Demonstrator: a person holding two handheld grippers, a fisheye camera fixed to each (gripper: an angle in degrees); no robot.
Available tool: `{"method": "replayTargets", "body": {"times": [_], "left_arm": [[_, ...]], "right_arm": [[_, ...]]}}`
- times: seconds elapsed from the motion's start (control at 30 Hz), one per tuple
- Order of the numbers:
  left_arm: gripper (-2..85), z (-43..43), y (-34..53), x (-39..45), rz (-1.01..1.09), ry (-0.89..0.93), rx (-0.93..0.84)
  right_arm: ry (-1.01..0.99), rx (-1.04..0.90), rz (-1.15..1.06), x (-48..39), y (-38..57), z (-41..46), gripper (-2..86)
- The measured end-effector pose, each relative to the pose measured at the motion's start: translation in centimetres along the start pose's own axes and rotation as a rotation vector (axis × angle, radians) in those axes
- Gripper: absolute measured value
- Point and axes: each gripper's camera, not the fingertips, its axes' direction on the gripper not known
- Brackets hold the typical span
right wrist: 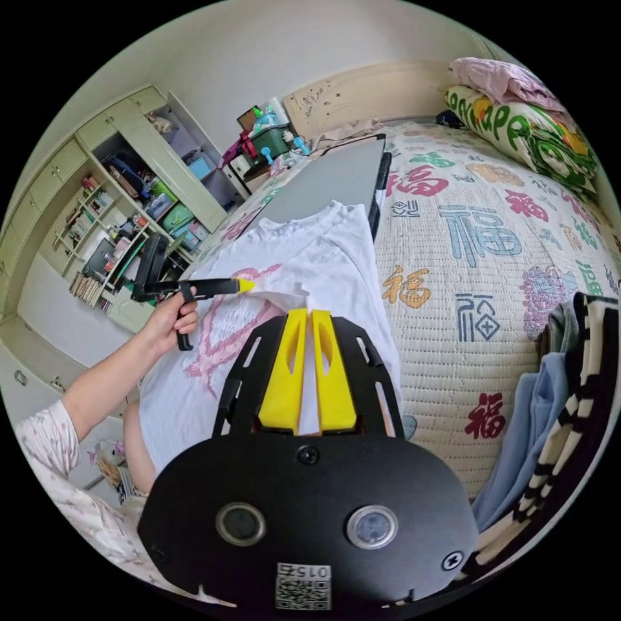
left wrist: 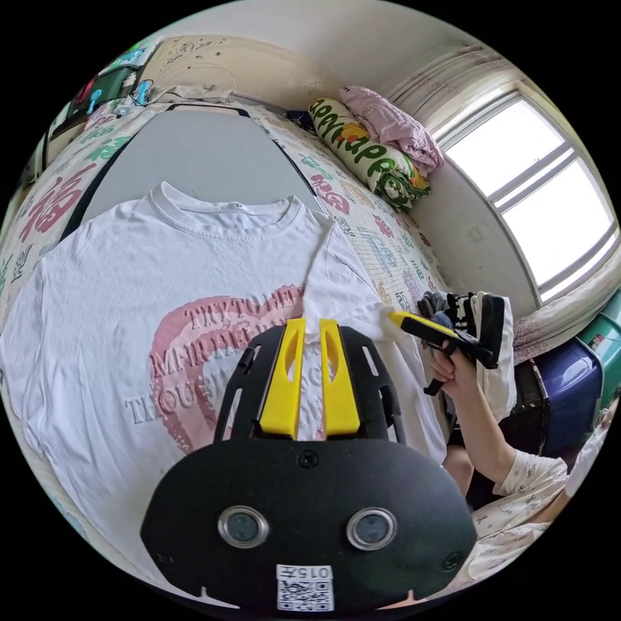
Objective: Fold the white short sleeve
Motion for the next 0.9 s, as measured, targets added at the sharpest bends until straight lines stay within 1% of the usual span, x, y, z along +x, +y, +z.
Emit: {"method": "replayTargets", "body": {"times": [0.07,0.13,0.23,0.3,0.4,0.43,0.53,0.6,0.67,0.73,0.8,0.9], "left_arm": [[2.7,0.2,0.3,0.0,0.000,-0.015,-0.015],[2.4,-0.3,0.6,-0.1,-0.004,-0.015,-0.006],[2.3,-1.6,0.4,-0.1,-0.009,-0.025,0.043],[2.7,-2.0,-0.5,0.3,-0.003,-0.039,0.062],[4.5,-1.3,-3.1,1.3,0.019,-0.035,0.078],[5.3,-0.5,-4.4,1.7,0.025,-0.026,0.083],[7.2,2.3,-8.0,2.4,0.029,0.010,0.085],[8.3,4.5,-10.1,2.8,0.033,0.027,0.070],[9.2,7.0,-12.1,3.5,0.038,0.020,0.022],[9.6,9.8,-14.3,5.0,0.074,-0.061,-0.051],[8.4,10.4,-15.2,6.3,0.109,-0.152,-0.037],[6.3,11.5,-16.3,7.5,0.131,-0.171,-0.034]], "right_arm": [[0.004,-0.073,-0.013,-0.1,1.1,-2.5,2.9],[-0.023,-0.084,0.003,1.1,2.0,-5.6,3.7],[-0.091,0.002,0.170,6.4,2.6,-11.3,6.3],[-0.145,0.083,0.330,11.3,2.9,-15.0,8.2],[-0.252,0.107,0.420,15.1,1.9,-17.6,9.5],[-0.260,0.107,0.429,15.6,1.6,-18.1,9.7],[-0.255,0.149,0.480,17.4,0.1,-20.8,9.0],[-0.285,0.162,0.517,19.1,-1.0,-22.5,7.2],[-0.290,0.157,0.543,20.3,-1.7,-23.7,5.4],[-0.253,0.158,0.562,21.1,-2.0,-25.2,4.4],[-0.213,0.156,0.569,21.7,-2.2,-27.1,2.9],[-0.196,0.156,0.569,22.3,-2.0,-29.5,1.7]]}}
